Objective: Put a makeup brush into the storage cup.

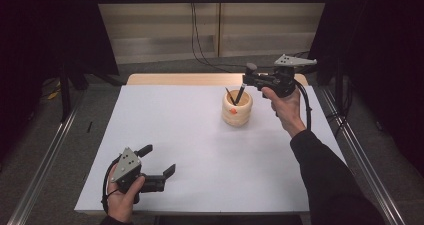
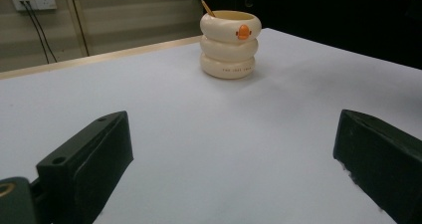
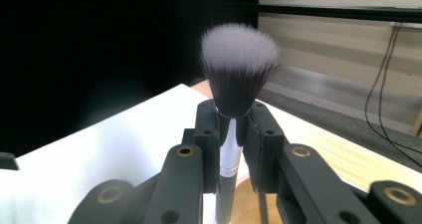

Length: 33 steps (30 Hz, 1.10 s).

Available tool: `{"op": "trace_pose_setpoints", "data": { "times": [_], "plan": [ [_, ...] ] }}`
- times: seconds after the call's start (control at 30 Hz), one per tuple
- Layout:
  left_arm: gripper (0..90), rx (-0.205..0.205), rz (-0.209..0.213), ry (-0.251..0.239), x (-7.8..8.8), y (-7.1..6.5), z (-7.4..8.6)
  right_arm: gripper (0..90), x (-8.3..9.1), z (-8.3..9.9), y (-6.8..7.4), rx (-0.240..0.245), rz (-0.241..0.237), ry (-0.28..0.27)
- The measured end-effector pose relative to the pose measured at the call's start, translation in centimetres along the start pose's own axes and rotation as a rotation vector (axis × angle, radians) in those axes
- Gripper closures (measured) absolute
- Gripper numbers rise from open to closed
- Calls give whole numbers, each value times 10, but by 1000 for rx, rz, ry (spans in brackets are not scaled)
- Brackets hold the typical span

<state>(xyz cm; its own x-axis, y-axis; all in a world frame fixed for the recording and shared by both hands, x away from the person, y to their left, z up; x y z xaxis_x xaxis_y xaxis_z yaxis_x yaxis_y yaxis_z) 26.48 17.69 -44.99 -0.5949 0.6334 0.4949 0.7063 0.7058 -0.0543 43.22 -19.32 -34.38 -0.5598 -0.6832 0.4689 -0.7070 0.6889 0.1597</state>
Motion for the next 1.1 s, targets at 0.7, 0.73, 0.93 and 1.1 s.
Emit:
{"op": "trace_pose_setpoints", "data": {
  "times": [0.7, 0.73, 0.93, 1.1],
  "plan": [
    [23, -11, -10, -5, 0, 3, 0, 776, -16, 14, -22, -23, 61, 54],
    [23, -11, -10, -5, 0, 3, 1, 776, -17, 16, -23, -25, 61, 59],
    [21, -11, -7, -9, 0, 3, 0, 776, -23, 24, -24, -32, 70, 69],
    [20, -13, -8, -10, 0, 4, 1, 776, -26, 33, -27, -44, 70, 81]
  ]
}}
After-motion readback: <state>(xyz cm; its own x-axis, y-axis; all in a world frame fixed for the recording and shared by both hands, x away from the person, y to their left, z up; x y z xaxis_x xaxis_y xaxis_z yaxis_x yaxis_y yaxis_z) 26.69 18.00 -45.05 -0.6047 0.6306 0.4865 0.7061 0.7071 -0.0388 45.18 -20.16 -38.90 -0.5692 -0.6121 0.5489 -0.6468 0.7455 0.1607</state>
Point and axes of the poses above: each handheld gripper's, and its own axes: x roughly backward along the jaws, z roughly out of its underside, y roughly to its left, the point moved 4 cm from there along -x, roughly forward along the jaws, and after that the axes turned 13 degrees about y, right-handed, at the moved point
